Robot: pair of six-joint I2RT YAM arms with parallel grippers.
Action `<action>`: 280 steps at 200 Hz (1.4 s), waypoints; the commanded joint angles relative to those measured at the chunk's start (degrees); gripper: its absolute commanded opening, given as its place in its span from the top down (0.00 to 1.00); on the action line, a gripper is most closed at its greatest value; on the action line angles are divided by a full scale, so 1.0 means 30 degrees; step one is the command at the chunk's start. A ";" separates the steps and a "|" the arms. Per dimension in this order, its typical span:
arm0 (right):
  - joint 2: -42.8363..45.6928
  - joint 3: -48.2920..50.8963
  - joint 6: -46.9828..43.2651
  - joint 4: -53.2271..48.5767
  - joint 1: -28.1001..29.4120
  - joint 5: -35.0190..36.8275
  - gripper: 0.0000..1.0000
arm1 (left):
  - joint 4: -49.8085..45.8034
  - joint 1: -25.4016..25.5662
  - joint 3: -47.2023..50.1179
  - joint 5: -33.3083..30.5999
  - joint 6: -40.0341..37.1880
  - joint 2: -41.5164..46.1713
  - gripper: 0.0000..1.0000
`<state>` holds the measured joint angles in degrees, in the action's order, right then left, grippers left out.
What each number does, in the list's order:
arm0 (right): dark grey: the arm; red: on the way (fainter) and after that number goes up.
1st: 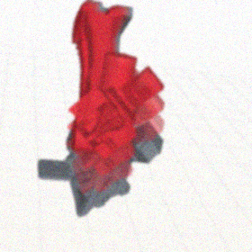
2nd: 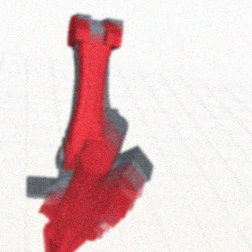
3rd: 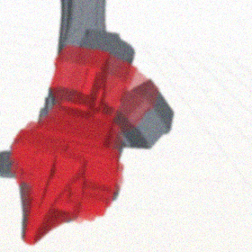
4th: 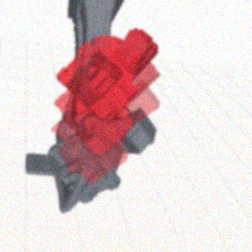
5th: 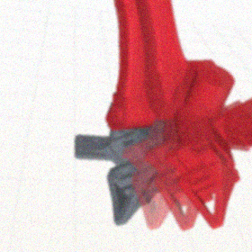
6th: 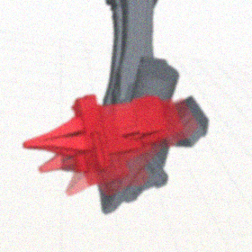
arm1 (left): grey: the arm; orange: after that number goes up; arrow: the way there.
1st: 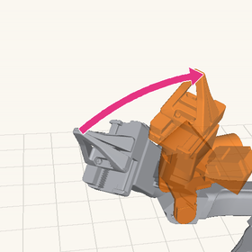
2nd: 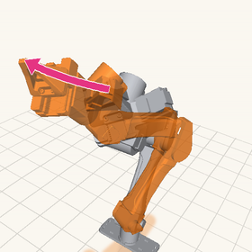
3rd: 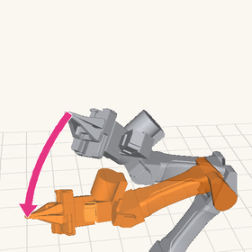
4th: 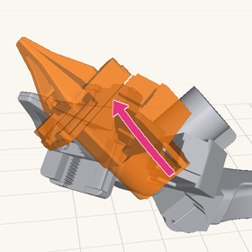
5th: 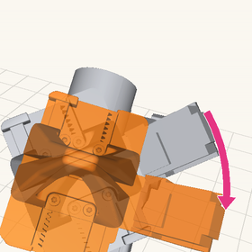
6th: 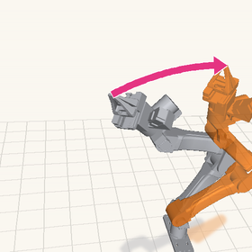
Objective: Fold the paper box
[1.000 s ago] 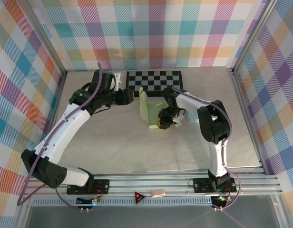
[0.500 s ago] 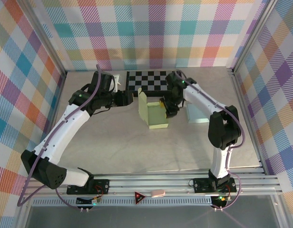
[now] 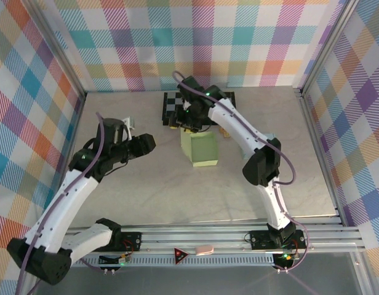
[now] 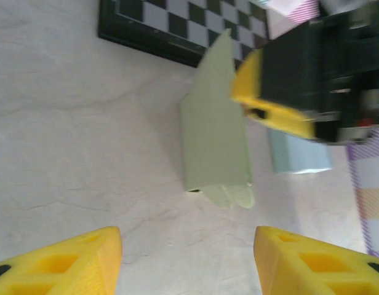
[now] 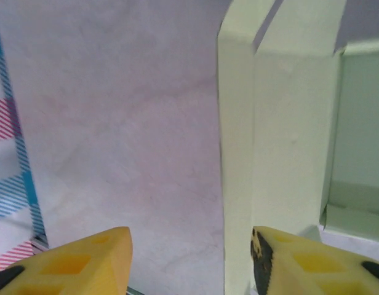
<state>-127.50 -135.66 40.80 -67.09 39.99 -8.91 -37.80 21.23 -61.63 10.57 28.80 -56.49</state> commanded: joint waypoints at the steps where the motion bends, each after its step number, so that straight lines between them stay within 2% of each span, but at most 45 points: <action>1: -0.0520 -0.0682 -0.1295 -0.1370 -0.0117 -0.0166 0.51 | 0.2562 -0.0105 0.0699 0.2161 0.0499 0.1070 0.41; 37: -0.0933 -0.0820 -0.1258 -0.1100 -0.0087 0.0013 0.62 | 0.1319 -0.0105 0.0943 0.2374 -0.0229 0.1967 0.41; 92: -0.0649 -0.1039 0.0580 -0.0994 -0.0145 0.1059 1.00 | 0.0534 -0.0104 0.0942 0.2376 -0.0571 0.2411 0.42; 114: 0.0013 -0.0993 0.2807 -0.0653 -0.0207 0.1752 1.00 | 0.0393 -0.0105 0.0847 0.1965 -0.0822 0.2380 0.42; 140: 0.0758 -0.0968 0.6808 -0.0571 -0.0338 0.2999 1.00 | 0.0135 -0.0105 0.0571 0.1591 -0.1158 0.2168 0.42; 201: 0.1050 -0.0668 1.9561 -0.2060 -0.0687 0.5090 1.00 | 0.0442 -0.0105 0.0517 0.1626 -0.0642 0.1763 0.42; 215: 0.0894 -0.0788 2.1653 -0.2312 -0.0824 0.5239 1.00 | 0.0357 -0.0105 0.0495 0.1634 -0.0662 0.1750 0.42; 253: -0.0007 -0.1465 2.4393 -0.2714 -0.1502 0.5285 1.00 | -0.0270 -0.0135 0.0342 0.1736 -0.1030 0.1166 0.42; 280: -0.0109 -0.1510 2.4832 -0.2543 -0.1713 0.5644 1.00 | -0.0278 -0.0222 0.0324 0.1844 -0.1269 0.0396 0.43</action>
<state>-126.02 -138.56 109.19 -72.62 35.51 6.46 -37.15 21.19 -59.29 15.42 26.33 -53.84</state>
